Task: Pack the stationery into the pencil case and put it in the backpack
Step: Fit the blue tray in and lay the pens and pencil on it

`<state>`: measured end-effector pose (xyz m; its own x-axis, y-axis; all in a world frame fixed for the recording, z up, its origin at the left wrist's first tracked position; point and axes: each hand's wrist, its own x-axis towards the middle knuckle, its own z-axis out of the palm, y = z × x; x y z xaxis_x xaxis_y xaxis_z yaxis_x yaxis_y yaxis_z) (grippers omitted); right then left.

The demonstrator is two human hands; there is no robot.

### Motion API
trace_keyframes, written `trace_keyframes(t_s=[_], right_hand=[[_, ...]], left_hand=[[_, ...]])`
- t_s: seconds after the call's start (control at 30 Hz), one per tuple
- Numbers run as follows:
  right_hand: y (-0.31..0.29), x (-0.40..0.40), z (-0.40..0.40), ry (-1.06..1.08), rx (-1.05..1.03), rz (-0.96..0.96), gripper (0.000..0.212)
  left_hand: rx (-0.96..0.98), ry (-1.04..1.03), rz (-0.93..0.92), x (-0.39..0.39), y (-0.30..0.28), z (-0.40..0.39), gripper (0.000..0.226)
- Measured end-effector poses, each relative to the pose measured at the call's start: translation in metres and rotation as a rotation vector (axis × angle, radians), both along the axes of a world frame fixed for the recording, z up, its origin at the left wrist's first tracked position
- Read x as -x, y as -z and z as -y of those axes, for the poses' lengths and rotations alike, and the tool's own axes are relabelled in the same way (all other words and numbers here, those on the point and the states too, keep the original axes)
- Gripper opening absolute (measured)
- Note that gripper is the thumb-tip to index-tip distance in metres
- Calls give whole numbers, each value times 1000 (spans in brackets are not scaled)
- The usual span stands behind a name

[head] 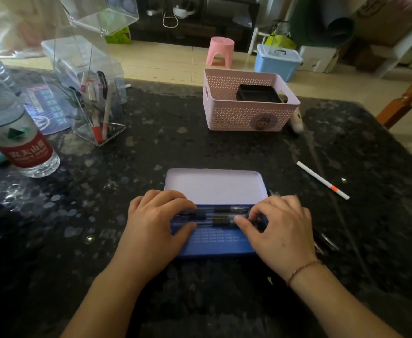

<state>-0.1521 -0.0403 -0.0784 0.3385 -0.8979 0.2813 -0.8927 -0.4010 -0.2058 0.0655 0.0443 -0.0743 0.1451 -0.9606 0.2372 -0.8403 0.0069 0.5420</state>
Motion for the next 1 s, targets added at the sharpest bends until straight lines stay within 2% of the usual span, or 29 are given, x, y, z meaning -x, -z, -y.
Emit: trace_keyframes(t_s=[0.2,0.33,0.43,0.53,0.63,0.8,0.9,1.0], right_hand=[[-2,3,0,-41,2,15,33],[-12,22,6,-138,-23,155,21],[-20,61,21,-31,-55,222,11],[-17,93,32,185,-211,25,18],[-8,97,35,243,-290,-91,21],[-7,91,38,275,-259,-147,14],[-18,91,35,281,-119,-28,10],[-37,68,21,22,15,86,10]], left_hand=[[-32,-7,38,-1,-1,-1,23],[-56,-48,67,-3,-2,-2,27],[-21,-38,39,-5,-1,-2,28],[-13,-24,36,-5,-2,-2,24],[-32,-41,49,-5,-2,0,18],[-2,-35,51,-7,1,0,17],[65,-57,-6,-9,1,0,20],[113,-78,-67,-11,-1,2,24]])
